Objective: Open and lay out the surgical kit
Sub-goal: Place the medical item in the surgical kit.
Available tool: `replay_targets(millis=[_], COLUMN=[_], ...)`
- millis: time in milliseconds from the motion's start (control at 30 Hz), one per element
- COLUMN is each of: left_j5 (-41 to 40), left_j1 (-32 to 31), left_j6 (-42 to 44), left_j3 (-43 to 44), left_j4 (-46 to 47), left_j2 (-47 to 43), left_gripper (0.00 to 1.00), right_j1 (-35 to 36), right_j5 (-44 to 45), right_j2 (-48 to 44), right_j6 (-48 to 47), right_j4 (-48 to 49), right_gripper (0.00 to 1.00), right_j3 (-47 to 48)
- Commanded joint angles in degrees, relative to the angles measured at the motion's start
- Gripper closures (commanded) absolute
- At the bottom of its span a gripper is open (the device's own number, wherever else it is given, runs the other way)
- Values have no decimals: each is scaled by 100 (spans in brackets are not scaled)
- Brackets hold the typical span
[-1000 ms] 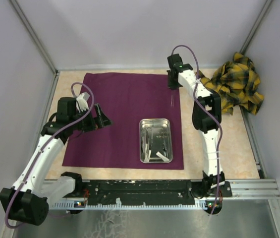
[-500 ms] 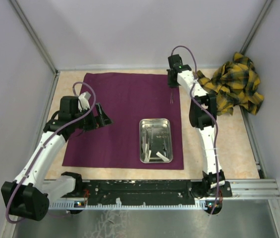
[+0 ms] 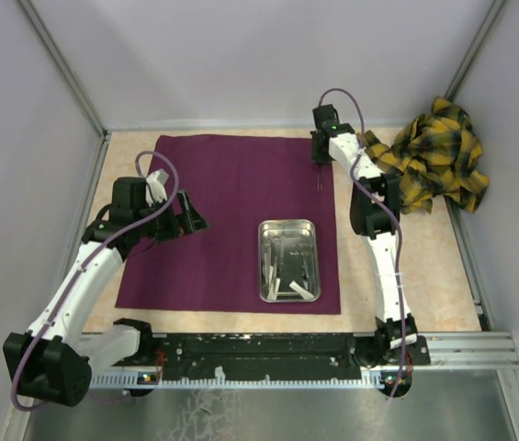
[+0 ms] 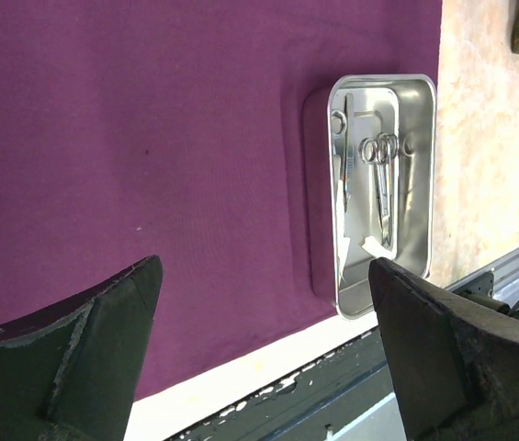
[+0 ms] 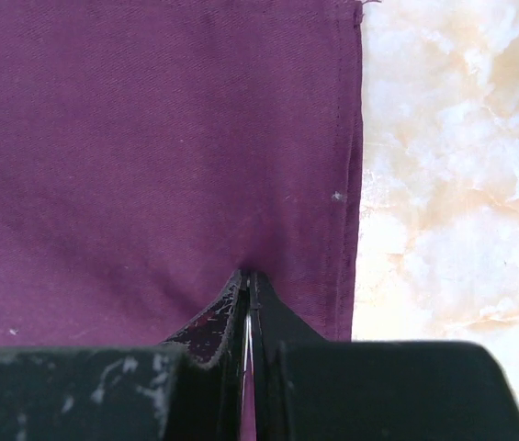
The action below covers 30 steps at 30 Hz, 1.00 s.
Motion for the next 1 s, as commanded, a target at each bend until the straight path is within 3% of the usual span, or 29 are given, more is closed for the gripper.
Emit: replay_targets(millis=[0,400,533,767,867,967], left_j5=[-25,-51,-69,-122,-76,-139], left_j1=[-23,-23,-23,-24,-23,-23], left_j6=[-6,6,34,87,95,112], left_j3=[68,135,217,449,536,653], left_j4=[186,161,115,-55,-127,-276], left_j2=[28,-14,-32,-146,-186,-215], left_gripper=[0,1,0,1,1,0], right_j1=[-54,-53,-54,-55,-53,-22], right_j5=[-14,-4,-33,-97,-145,-207], right_j2=[41,-284,-545,-1527,-2201,-2897], right_j6=[-20,8,52,192,242,292], right_j4=[124,74,6,-65,-57,4], right_gripper=[93,72,60,46,38,36], right_j3=[218,312,364,-8,-425,-1070])
